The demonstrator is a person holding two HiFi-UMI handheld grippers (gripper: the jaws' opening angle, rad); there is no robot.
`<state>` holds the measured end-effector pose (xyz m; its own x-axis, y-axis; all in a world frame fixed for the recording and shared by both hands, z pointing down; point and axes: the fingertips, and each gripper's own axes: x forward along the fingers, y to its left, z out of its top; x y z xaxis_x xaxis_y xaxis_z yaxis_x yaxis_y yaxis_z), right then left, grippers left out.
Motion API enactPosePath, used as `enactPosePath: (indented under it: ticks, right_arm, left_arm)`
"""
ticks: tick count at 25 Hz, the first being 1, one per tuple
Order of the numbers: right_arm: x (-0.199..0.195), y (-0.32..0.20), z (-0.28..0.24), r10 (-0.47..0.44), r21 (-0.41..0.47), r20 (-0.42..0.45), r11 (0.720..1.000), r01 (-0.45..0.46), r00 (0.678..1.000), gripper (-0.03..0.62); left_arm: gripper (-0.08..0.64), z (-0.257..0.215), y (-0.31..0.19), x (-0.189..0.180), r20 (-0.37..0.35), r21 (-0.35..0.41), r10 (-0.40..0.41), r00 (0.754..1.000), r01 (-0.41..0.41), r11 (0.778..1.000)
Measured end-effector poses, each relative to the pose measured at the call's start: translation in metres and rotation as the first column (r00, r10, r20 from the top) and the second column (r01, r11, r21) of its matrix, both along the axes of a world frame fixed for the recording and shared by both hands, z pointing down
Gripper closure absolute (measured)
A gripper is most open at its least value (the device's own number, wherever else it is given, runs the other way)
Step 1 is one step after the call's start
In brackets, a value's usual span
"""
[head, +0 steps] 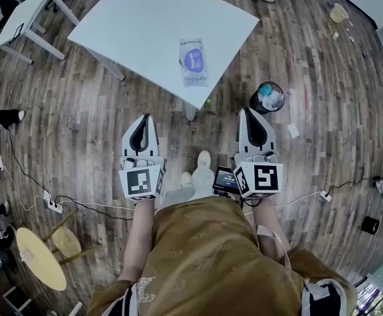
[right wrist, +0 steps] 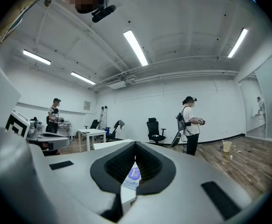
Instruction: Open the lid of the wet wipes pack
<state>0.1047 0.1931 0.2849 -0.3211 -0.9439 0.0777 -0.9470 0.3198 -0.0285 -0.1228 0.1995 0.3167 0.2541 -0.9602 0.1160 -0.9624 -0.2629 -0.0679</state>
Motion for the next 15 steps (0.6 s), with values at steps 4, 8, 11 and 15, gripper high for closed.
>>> enactPosePath:
  ticks: [4,8,11,15]
  right_arm:
    - [0.010,-0.027,0.005,-0.010,-0.006,-0.003,1.000,0.010,1.000,0.584]
    - [0.022,-0.041,0.011,-0.015,-0.030,0.009,0.999,0.015,1.000,0.584]
    - [0.025,-0.054,0.014,-0.025,-0.038,0.013,0.999,0.025,1.000,0.584]
    - [0.026,-0.070,0.014,-0.034,-0.038,0.019,0.999,0.035,0.999,0.584]
  left_arm:
    - [0.558,0.005,-0.028,0.011,0.002,-0.009,-0.014,1.000,0.014,1.000]
    - [0.558,0.003,-0.048,0.024,0.009,-0.009,-0.022,1.000,0.022,1.000]
    - [0.558,0.001,-0.061,0.030,0.013,-0.002,-0.024,1.000,0.024,1.000]
    - [0.558,0.000,-0.076,0.031,0.017,-0.006,-0.034,0.999,0.034,0.999]
